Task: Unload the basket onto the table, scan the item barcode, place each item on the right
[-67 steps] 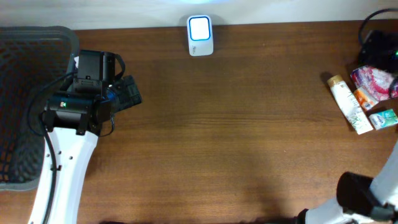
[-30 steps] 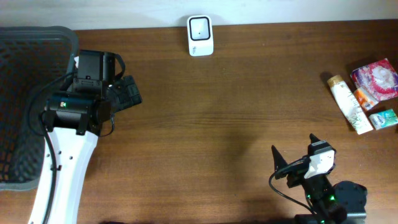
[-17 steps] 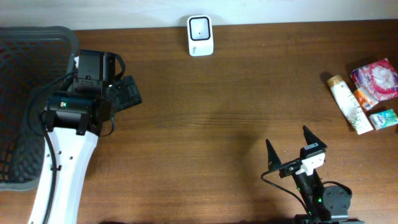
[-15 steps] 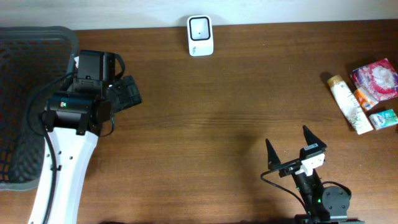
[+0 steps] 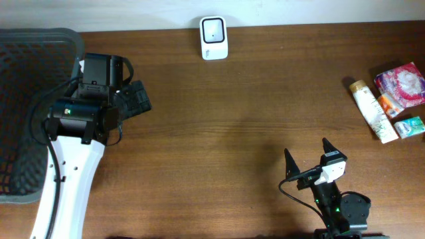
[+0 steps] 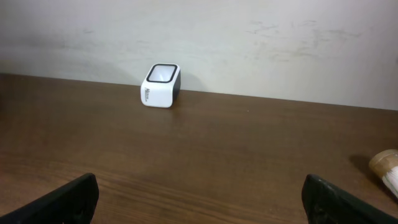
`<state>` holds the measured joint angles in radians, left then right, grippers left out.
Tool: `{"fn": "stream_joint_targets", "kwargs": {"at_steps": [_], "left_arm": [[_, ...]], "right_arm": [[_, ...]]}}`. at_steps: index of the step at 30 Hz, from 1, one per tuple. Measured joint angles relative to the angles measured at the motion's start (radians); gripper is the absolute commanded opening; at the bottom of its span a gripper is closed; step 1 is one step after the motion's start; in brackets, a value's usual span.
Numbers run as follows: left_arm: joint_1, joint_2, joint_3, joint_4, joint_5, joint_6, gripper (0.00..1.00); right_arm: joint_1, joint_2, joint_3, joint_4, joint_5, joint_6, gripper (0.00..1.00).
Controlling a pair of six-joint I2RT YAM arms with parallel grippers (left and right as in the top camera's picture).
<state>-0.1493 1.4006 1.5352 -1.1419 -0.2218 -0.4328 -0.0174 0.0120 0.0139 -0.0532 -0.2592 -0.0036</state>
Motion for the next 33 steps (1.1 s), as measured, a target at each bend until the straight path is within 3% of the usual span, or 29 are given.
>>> {"fn": "stream_joint_targets", "kwargs": {"at_steps": [33], "left_arm": [[0.000, 0.000, 0.000, 0.000, 0.000, 0.000, 0.99]], "right_arm": [[0.000, 0.000, 0.000, -0.015, 0.143, -0.024, 0.99]]}}
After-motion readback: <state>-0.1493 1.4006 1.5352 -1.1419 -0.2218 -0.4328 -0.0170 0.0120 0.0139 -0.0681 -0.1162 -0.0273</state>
